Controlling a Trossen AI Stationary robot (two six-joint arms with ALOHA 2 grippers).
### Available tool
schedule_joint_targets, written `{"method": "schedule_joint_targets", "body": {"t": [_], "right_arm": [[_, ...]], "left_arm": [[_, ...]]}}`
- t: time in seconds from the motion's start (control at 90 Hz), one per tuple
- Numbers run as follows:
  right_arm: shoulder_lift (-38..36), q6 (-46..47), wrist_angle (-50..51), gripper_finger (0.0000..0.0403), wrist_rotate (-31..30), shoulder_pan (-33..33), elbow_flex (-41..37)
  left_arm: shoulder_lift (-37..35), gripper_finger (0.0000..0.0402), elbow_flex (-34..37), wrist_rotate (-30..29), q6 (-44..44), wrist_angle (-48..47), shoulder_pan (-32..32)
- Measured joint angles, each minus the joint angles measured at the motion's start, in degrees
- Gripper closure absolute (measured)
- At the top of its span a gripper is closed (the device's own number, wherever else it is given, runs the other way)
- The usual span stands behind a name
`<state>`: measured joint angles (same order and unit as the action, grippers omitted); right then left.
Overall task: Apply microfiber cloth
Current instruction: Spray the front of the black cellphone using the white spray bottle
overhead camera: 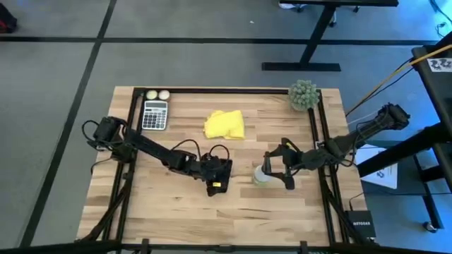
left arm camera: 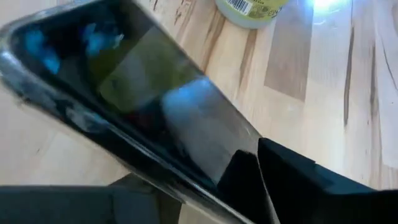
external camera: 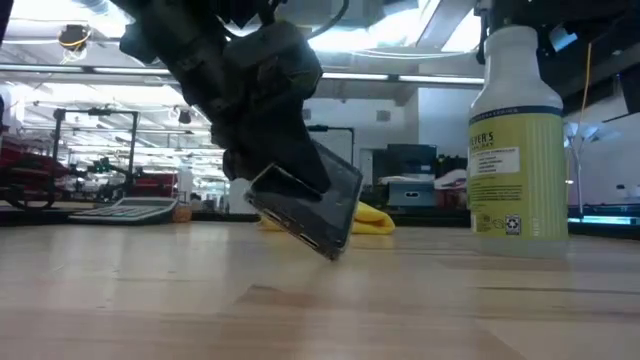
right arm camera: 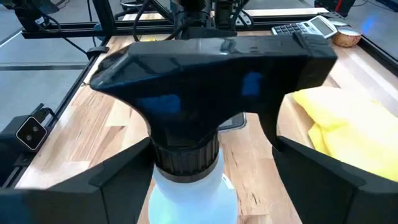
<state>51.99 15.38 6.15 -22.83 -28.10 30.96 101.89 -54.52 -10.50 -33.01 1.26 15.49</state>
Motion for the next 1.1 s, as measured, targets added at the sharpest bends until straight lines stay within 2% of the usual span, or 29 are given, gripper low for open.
{"method": "schedule_joint_targets", "body": {"t": [0.222,0.478,0.733,1.1], "right_arm": [[0.00,0.02,0.00,0.0095,0.17,0.02,0.00],[0.00,0.07,0.14,0.0095,3.60,0.02,0.00],[-0.13,3.55,1.53,0.0095,4.87,0.01,0.03],[-0.61,11.05,23.72,0.0095,8.67,0.00,8.38]], "left_arm": [[-0.16,0.0210,-0.14,0.61,-1.41,-3.76,0.00],[-0.20,0.0210,-0.15,3.26,-1.68,-7.26,0.04],[-0.17,0.0210,-0.11,3.15,-2.62,-8.31,0.04],[-0.15,0.0210,-0.02,4.17,-3.63,-9.71,-0.41]]}}
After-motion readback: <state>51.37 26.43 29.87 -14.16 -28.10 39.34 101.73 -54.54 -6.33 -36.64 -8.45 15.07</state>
